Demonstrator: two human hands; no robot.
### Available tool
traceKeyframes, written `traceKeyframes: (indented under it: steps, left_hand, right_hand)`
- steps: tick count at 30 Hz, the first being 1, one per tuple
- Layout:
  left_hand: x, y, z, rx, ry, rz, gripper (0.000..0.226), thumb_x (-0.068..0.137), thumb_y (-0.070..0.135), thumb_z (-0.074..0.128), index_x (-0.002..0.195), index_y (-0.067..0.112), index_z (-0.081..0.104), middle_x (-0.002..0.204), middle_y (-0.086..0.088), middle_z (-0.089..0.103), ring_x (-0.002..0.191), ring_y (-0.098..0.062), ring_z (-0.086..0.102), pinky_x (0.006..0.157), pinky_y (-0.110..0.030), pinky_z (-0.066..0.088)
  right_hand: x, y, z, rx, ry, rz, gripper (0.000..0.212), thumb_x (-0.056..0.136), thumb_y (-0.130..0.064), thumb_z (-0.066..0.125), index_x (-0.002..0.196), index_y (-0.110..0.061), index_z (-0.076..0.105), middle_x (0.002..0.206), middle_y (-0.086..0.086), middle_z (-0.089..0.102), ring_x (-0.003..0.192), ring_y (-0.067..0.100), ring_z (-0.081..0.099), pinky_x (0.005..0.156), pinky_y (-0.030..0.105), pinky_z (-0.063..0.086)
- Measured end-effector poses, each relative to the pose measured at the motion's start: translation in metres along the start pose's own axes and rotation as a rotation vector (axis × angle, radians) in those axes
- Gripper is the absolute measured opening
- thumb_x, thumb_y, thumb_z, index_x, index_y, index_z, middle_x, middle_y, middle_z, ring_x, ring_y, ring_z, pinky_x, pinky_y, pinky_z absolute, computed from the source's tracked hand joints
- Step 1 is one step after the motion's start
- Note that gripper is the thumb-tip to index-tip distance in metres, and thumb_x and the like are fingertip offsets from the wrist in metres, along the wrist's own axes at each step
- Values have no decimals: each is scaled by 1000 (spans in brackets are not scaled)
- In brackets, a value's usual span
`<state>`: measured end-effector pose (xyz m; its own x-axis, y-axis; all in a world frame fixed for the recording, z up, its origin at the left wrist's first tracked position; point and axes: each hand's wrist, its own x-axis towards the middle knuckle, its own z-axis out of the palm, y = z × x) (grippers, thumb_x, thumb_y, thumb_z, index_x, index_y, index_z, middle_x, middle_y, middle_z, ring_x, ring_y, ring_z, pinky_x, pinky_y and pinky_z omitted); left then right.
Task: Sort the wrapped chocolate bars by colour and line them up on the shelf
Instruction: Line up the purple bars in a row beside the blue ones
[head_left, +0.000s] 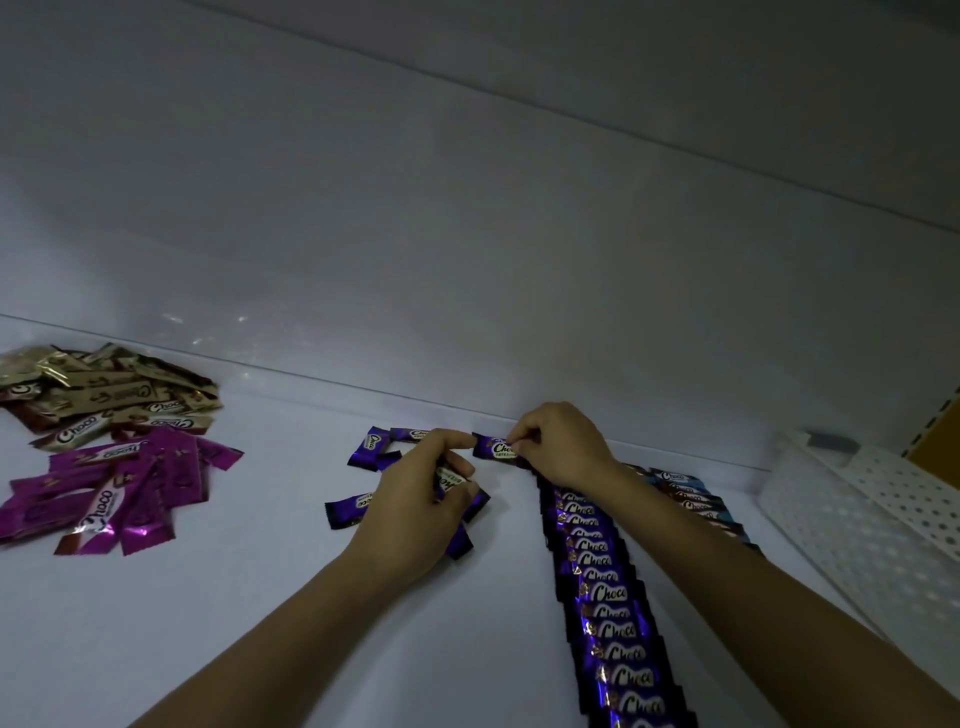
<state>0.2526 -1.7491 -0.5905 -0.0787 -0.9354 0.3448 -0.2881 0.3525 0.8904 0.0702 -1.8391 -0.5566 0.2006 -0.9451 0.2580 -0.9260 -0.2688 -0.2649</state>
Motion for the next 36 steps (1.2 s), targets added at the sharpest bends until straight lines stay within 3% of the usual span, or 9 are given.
traceKeyframes:
  steps: [8, 16, 18, 21, 26, 28, 31, 33, 36]
  left_hand:
    - [-2, 3, -1, 5, 15, 10, 35, 91, 3, 60, 111, 30, 53, 95, 12, 59, 90, -2, 58, 73, -5, 44]
    - [0, 4, -5, -83, 102, -15, 43, 87, 4, 66, 124, 21, 52, 95, 6, 64, 83, -9, 62, 67, -4, 44]
    - [1, 5, -6, -141, 152, -34, 56, 86, 3, 67, 132, 25, 44, 97, 6, 66, 80, -6, 63, 66, -3, 44]
    - [1, 7, -7, -137, 196, -22, 86, 85, -1, 66, 146, 37, 19, 105, 14, 62, 79, 13, 60, 65, 0, 42]
    - [-1, 13, -5, 3, 155, 69, 96, 88, 3, 64, 139, 50, -3, 126, 15, 49, 100, 5, 59, 73, 0, 44]
    - [-1, 12, -6, -10, 170, 57, 100, 87, 1, 65, 141, 47, -5, 124, 13, 50, 79, 11, 61, 64, -2, 45]
    - [1, 8, -8, -2, 202, 21, 79, 87, 4, 66, 148, 32, 23, 117, 12, 60, 72, 3, 63, 64, -5, 45]
    - [1, 6, -8, 26, 201, 25, 46, 88, 7, 66, 130, 21, 53, 104, 7, 69, 80, 5, 62, 69, -4, 44]
    - [-2, 10, -5, 138, 193, 137, 12, 86, 15, 69, 98, 14, 69, 77, 5, 68, 75, -1, 60, 66, -10, 43]
  right_hand:
    - [-1, 0, 3, -14, 4, -31, 15, 82, -28, 71, 94, -20, 74, 93, -4, 67, 83, 12, 58, 69, 24, 39]
    - [-3, -9, 4, -65, 70, -67, 21, 88, -27, 65, 105, -16, 71, 102, 2, 65, 99, 19, 56, 85, 31, 46]
    - [-9, -21, -2, 200, 71, -58, 20, 91, -31, 61, 96, -16, 73, 88, -6, 66, 87, 11, 61, 79, 28, 47]
    - [-26, -47, -17, 664, -145, -43, 34, 88, -48, 57, 83, -20, 74, 74, -6, 71, 68, 3, 64, 68, 19, 48]
    - [-39, -64, -28, 654, -285, -137, 10, 85, -22, 70, 81, -14, 74, 77, -2, 73, 76, 6, 68, 75, 20, 52]
    - [-38, -64, -32, 737, -265, -73, 8, 85, -19, 69, 81, -14, 73, 68, -7, 70, 65, 0, 63, 62, 11, 46]
    - [-36, -56, -39, 836, -203, 59, 8, 88, -20, 65, 82, -18, 69, 61, -11, 64, 55, 3, 55, 53, 16, 43]
    - [-36, -51, -42, 875, -209, 85, 9, 90, -20, 62, 83, -17, 67, 62, -9, 63, 54, 5, 57, 53, 18, 45]
    - [-38, -47, -47, 878, -244, 101, 6, 90, -16, 62, 96, -14, 63, 71, -1, 67, 53, 9, 61, 53, 19, 48]
